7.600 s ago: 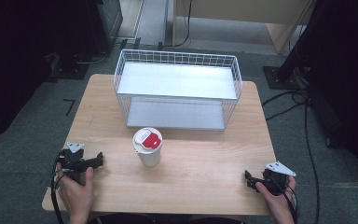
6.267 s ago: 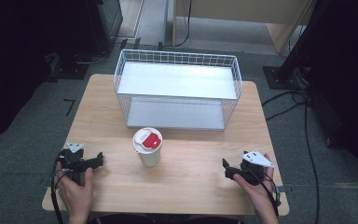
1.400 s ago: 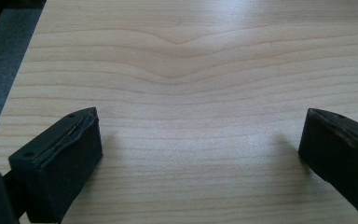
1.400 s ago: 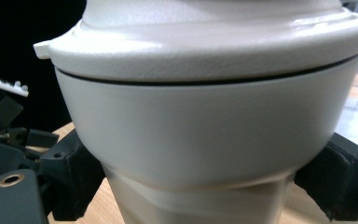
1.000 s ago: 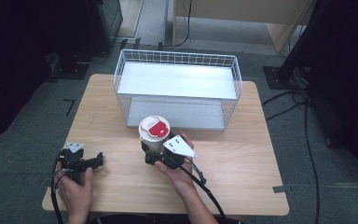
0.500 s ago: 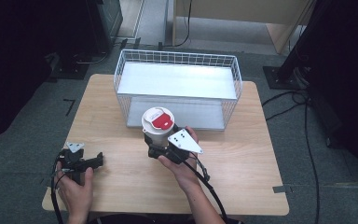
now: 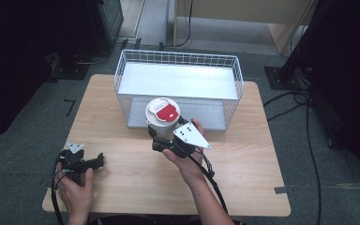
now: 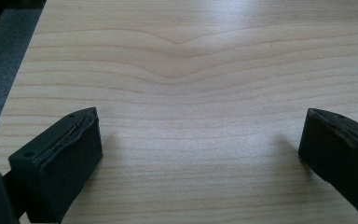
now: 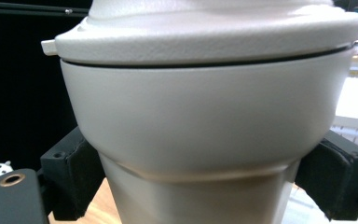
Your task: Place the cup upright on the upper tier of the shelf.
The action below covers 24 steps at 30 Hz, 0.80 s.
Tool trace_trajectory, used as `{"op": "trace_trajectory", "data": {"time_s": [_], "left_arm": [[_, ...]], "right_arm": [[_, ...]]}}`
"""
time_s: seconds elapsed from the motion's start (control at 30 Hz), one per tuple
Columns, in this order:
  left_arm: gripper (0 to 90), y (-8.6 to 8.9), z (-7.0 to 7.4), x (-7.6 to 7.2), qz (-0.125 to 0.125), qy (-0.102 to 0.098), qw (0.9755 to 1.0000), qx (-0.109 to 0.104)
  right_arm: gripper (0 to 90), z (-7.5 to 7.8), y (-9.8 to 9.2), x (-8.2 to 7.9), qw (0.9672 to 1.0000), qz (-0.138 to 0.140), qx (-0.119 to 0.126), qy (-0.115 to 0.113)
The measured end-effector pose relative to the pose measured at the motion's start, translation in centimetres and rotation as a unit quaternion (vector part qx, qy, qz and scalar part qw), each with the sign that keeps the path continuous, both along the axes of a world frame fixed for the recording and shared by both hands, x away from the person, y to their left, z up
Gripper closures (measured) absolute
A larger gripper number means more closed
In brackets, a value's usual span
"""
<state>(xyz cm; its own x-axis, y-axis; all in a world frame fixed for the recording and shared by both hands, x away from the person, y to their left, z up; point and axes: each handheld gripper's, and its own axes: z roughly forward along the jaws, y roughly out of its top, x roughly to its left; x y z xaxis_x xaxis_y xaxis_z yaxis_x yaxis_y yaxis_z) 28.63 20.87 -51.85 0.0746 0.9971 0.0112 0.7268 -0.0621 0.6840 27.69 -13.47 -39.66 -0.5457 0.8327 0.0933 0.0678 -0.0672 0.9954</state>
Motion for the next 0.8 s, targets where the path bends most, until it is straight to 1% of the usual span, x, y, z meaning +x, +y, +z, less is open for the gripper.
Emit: {"op": "trace_trajectory", "data": {"time_s": [0.07, 0.1, 0.17, 0.3, 0.57, 0.63, 0.7, 0.73, 0.8], "left_arm": [[0.0, 0.0, 0.0, 0.0, 0.001, -0.001, 1.0, -0.001], [0.0, 0.0, 0.0, 0.0, 0.001, -0.001, 1.0, -0.001], [0.0, 0.0, 0.0, 0.0, 0.001, -0.001, 1.0, -0.001], [0.0, 0.0, 0.0, 0.0, 0.0, 0.0, 1.0, 0.0], [0.0, 0.0, 0.0, 0.0, 0.001, -0.001, 1.0, -0.001], [0.0, 0.0, 0.0, 0.0, 0.001, -0.001, 1.0, -0.001], [0.0, 0.0, 0.0, 0.0, 0.001, -0.001, 1.0, -0.001], [0.0, 0.0, 0.0, 0.0, 0.001, -0.001, 1.0, -0.001], [0.0, 0.0, 0.0, 0.0, 0.0, 0.0, 1.0, 0.0]], "right_arm": [[11.6, 0.4, -0.1, 0.1, 1.0, -0.001, 0.0, 0.0], [11.6, 0.8, -0.3, 0.3, 1.0, -0.006, 0.0, -0.004], [11.7, 0.9, -0.4, 0.4, 1.0, -0.007, 0.001, -0.004], [11.8, 1.8, -1.0, 0.8, 0.9998, -0.014, 0.003, -0.012], [11.9, 2.8, -1.8, 1.2, 0.9995, -0.023, 0.005, -0.023], [12.0, 3.4, -2.1, 1.4, 0.9991, -0.03, 0.007, -0.028], [12.0, 3.6, -2.3, 1.5, 0.999, -0.032, 0.006, -0.03], [12.0, 4.0, -2.5, 1.7, 0.9987, -0.035, 0.005, -0.037], [12.0, 4.2, -2.6, 1.8, 0.9986, -0.036, 0.005, -0.039]]}}
